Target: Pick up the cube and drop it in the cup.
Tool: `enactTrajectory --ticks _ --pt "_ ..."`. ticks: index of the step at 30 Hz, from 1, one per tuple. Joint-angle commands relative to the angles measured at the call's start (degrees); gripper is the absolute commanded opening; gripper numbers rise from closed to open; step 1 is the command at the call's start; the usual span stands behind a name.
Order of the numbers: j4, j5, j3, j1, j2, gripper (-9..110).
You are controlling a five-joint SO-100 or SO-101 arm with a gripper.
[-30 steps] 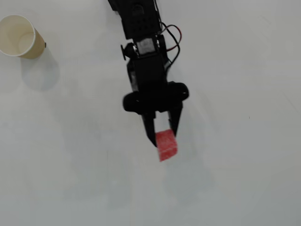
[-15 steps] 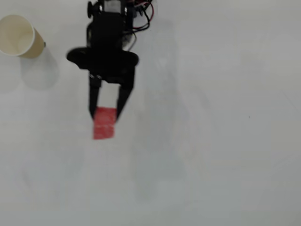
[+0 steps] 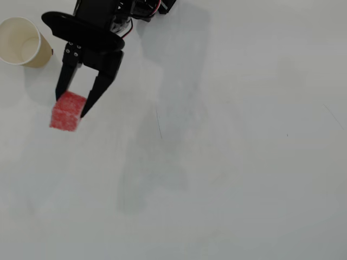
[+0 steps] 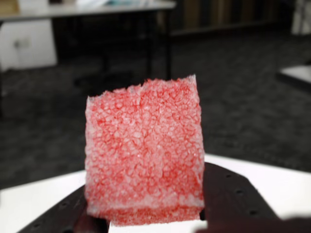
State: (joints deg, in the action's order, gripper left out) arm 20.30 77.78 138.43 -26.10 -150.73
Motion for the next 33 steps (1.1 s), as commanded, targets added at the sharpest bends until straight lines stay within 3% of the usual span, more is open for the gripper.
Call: enactTrajectory --ticks 1,33 --pt "0.7 -0.6 -1.7 -4.6 -4.0 0" --pt "3.3 -0.6 -2.0 -29.2 -9.2 0"
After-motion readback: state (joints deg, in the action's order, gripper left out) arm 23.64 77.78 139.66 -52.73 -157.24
